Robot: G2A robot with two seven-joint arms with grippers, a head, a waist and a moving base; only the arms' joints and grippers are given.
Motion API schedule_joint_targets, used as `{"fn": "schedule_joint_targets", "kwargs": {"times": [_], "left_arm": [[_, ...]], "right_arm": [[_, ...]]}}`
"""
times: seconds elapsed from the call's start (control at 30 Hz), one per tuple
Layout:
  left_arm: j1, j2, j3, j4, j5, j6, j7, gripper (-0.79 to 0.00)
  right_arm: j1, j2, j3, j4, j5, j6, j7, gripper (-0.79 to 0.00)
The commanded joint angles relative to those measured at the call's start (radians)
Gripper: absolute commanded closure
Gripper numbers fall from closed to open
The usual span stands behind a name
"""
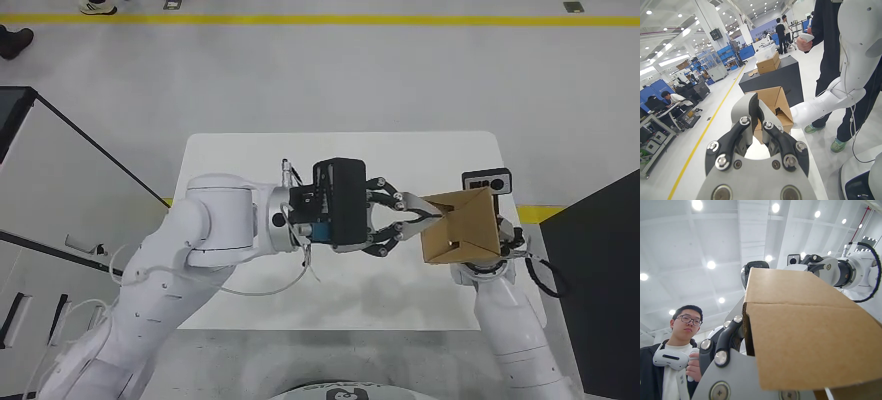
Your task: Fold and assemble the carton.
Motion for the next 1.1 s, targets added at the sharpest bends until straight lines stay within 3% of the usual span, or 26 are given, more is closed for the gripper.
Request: {"fn": "schedule_joint_targets", "kwargs": {"times": [0.0,0.37,1.07], "left_arm": [[-0.006,-0.002,0.016,0.001,0.007,-0.004,-0.003,0.0],[-0.037,-0.01,0.074,0.02,0.019,0.006,-0.071,0.0],[-0.052,-0.015,0.112,0.03,0.02,0.01,-0.114,0.0]], "right_arm": [[-0.006,-0.001,0.001,0.003,-0.027,-0.007,-0.018,0.0],[-0.02,-0.005,0.008,0.0,-0.107,-0.011,-0.013,0.0],[-0.033,-0.017,0.01,-0.02,-0.118,-0.008,0.008,0.0]]}}
